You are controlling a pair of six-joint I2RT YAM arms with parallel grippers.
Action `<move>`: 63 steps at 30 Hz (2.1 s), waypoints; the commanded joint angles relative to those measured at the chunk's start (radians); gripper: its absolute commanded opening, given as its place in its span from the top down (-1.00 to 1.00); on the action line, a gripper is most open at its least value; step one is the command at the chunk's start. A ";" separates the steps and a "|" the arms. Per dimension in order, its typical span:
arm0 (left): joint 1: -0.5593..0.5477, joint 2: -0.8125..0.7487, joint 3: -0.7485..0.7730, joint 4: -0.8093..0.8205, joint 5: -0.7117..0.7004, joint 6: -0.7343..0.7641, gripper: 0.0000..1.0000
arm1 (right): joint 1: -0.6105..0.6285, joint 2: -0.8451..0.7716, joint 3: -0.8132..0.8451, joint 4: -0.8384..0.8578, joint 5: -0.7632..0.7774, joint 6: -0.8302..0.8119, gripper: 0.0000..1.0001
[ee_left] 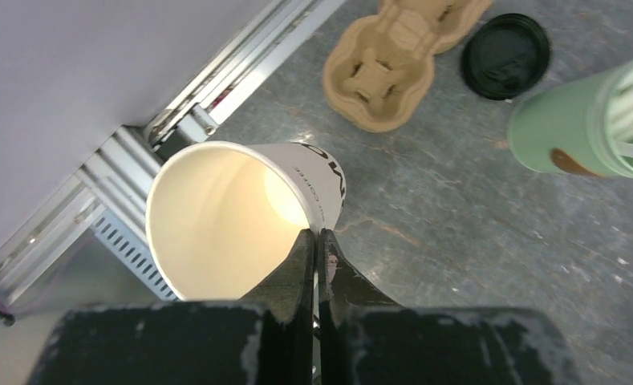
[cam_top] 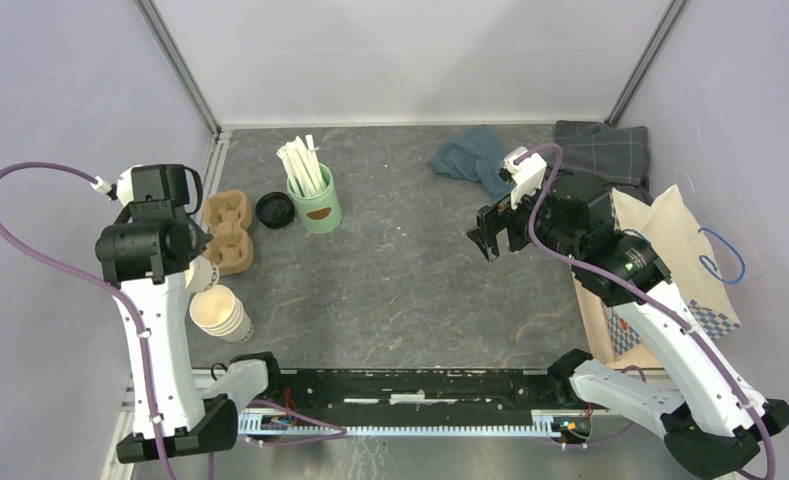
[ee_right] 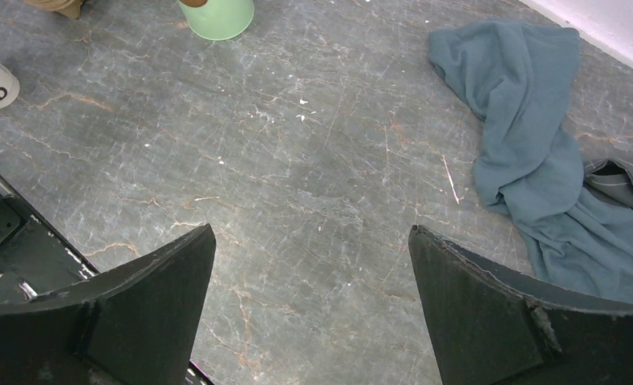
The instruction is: Pack the takeout coffee
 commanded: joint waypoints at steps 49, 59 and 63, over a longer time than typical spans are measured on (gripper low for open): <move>-1.248 0.867 0.121 0.621 -0.158 0.017 0.96 | 0.006 -0.302 0.022 0.055 0.224 0.199 -0.96; -1.264 0.929 0.166 0.587 -0.139 0.020 0.95 | 0.007 -0.306 0.022 0.044 0.231 0.187 -0.96; -1.264 0.928 0.167 0.579 -0.145 0.014 0.83 | 0.006 -0.307 0.019 0.046 0.231 0.186 -0.96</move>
